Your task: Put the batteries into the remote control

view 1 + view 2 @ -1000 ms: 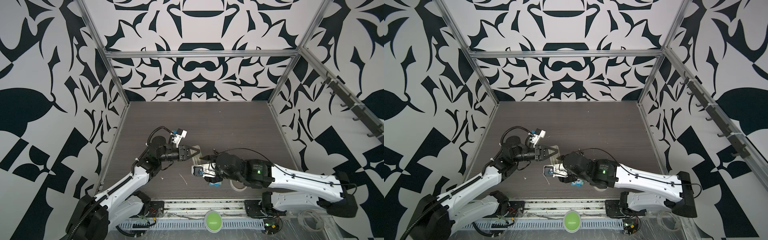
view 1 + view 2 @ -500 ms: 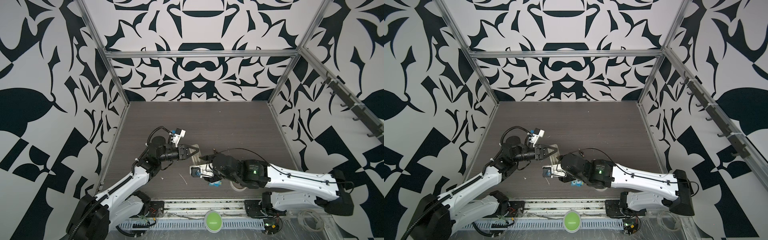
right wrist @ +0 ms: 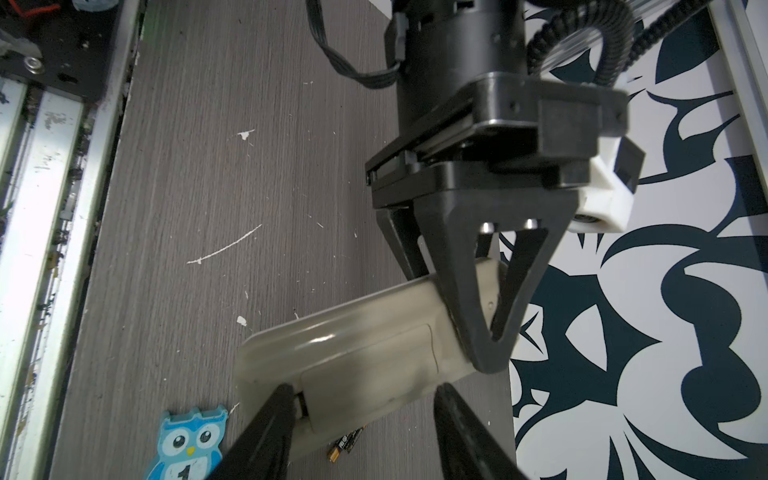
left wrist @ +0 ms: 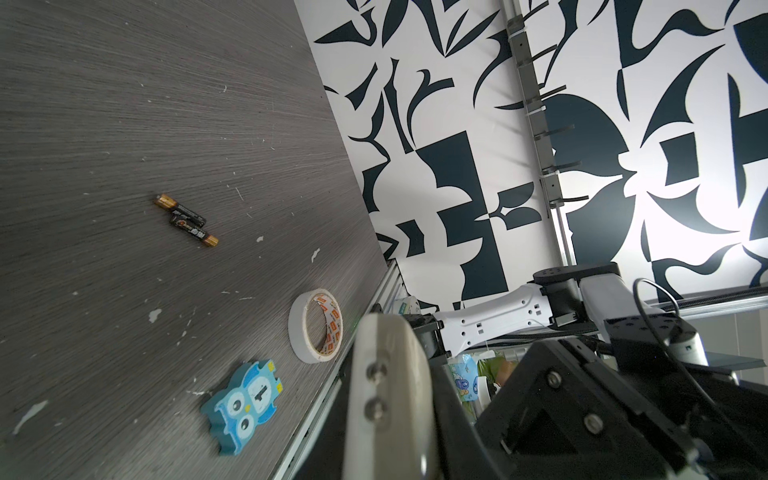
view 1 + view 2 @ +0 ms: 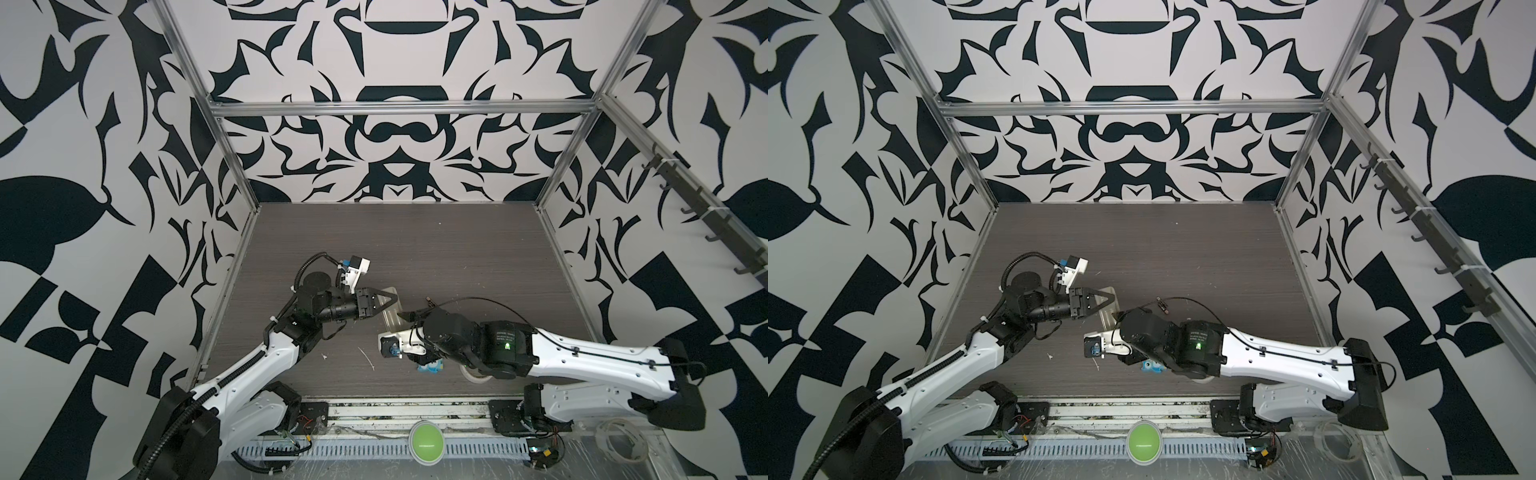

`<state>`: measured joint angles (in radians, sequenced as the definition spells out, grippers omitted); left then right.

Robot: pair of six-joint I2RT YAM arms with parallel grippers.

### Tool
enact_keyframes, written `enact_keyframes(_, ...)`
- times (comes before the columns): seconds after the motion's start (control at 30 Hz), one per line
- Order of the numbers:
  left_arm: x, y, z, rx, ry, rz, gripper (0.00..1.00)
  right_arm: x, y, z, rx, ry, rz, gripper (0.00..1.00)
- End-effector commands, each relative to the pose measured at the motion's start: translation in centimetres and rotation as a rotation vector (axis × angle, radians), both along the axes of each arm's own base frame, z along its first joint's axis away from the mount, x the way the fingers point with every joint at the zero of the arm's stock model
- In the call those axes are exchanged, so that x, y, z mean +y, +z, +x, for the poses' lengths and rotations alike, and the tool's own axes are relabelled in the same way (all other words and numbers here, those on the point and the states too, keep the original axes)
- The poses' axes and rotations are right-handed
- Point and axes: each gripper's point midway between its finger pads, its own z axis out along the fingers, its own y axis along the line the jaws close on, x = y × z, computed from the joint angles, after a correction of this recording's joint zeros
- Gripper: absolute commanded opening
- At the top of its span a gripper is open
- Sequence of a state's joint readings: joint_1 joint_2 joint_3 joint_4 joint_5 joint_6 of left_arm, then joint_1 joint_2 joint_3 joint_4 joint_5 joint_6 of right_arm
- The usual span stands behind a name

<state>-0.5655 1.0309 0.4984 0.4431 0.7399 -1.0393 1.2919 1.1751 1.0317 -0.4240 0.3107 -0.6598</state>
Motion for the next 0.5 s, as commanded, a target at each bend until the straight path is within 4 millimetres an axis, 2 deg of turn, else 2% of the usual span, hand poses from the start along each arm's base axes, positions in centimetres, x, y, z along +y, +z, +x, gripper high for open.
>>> enact_keyframes(0.0, -0.7, 1.9, -2.2, -0.012, -0.119, -0.058, 0.00, 0.2, 2.2, 2.1, -0.088, -0.085, 0.081, 0.57)
enact_keyframes(0.2, -0.6, 1.9, -2.1, -0.016, -0.115, -0.059, 0.00, 0.0, 2.3, 2.9, -0.123, -0.125, 0.073, 0.56)
enact_keyframes(0.47, -0.6, 1.5, -2.0, -0.008, -0.104, -0.051, 0.00, 0.7, 3.5, 2.8, -0.154, -0.128, 0.107, 0.53)
